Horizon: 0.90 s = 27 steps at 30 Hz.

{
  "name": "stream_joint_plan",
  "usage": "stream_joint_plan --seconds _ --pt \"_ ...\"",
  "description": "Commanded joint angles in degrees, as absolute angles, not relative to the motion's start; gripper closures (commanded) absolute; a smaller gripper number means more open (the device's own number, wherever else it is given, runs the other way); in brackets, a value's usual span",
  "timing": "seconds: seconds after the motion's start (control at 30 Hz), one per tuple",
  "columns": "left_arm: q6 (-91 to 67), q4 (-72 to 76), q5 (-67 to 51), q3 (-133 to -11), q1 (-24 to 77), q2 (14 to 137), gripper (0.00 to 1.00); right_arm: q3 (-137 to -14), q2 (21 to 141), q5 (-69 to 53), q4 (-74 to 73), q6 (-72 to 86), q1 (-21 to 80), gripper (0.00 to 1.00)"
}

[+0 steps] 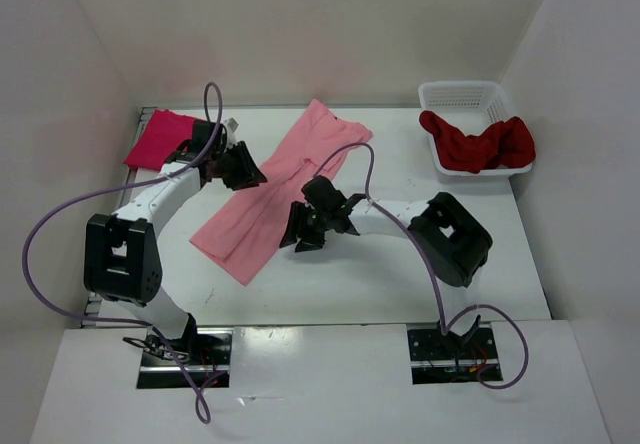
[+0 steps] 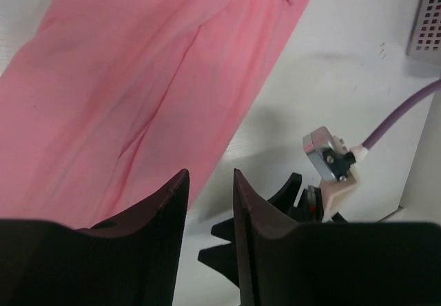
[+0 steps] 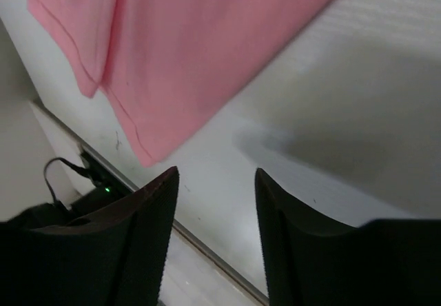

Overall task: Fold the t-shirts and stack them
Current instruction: Rotate the tshirt 90 degrees

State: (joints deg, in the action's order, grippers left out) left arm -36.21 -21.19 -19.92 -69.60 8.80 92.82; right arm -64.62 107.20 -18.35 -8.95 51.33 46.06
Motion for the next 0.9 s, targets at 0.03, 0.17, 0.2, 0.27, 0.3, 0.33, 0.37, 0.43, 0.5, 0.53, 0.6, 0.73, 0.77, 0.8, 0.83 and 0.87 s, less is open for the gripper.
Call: stream_joint_plan --seconds 0.03,0.17,0.2,0.27,0.3,0.33,0.37,0.43,0.5,0.53,0.6,0.73,0.77,0.8,0.83,0.87 --pt "-35.7 -20.7 -21.0 -67.7 8.3 91.2 0.60 -67.1 112.5 -15.5 1.1 59.1 45.4 0.50" --pt "-35.7 -20.7 -21.0 -65.3 8.3 90.0 0.60 -69.5 115.3 -12.2 1.1 60.3 45.4 0.57" --pt "-35.1 -20.7 -20.4 -65.3 8.3 90.0 0.60 -70.4 117.1 -11.5 -0.1 60.3 45.4 0.57" --pt "-34.5 -21.3 -19.7 -63.8 8.3 89.5 0.60 -71.7 118.7 -11.5 -0.8 60.3 45.4 0.59" --pt "-34.5 -21.3 -18.9 -63.8 8.3 88.9 0.60 -72.3 119.8 -11.0 -0.8 60.8 45.4 0.61" --pt "-34.5 -21.3 -18.3 -63.2 8.3 88.9 0.60 -72.3 119.8 -11.0 -0.8 60.8 45.4 0.68" --pt "-34.0 -21.3 -18.3 -63.2 8.3 88.9 0.60 -72.9 120.7 -11.0 -0.3 60.8 45.4 0.83" --pt "-34.0 -21.9 -17.6 -62.7 8.3 88.9 0.60 -72.9 121.2 -12.4 -2.6 60.0 43.3 0.94" --pt "-33.4 -21.9 -17.6 -62.7 9.8 88.9 0.59 -69.7 116.4 -14.1 -3.3 58.5 41.3 1.00" --pt "-32.7 -21.9 -17.6 -62.7 10.7 88.9 0.58 -64.8 114.1 -14.8 -2.7 56.4 40.1 1.00" --pt "-32.7 -22.4 -19.9 -62.7 13.9 90.6 0.57 -58.3 107.4 -15.5 -4.9 52.9 35.8 1.00" --pt "-33.3 -22.4 -20.5 -62.1 20.2 93.5 0.57 -53.6 100.3 -16.8 -16.3 41.4 29.0 1.00" --pt "-34.2 -22.4 -20.5 -61.4 21.2 93.5 0.57 -52.6 98.9 -16.8 -17.7 38.6 26.6 1.00" --pt "-34.2 -22.4 -20.5 -61.3 21.8 93.5 0.57 -50.4 96.4 -17.5 -19.4 38.0 25.4 1.00" --pt "-34.8 -22.4 -20.0 -60.7 22.3 92.6 0.57 -49.4 95.2 -17.5 -20.0 38.0 24.4 0.97" --pt "-35.5 -23.1 -18.9 -59.6 22.3 91.6 0.57 -47.7 92.7 -16.8 -20.0 38.0 23.7 0.82"
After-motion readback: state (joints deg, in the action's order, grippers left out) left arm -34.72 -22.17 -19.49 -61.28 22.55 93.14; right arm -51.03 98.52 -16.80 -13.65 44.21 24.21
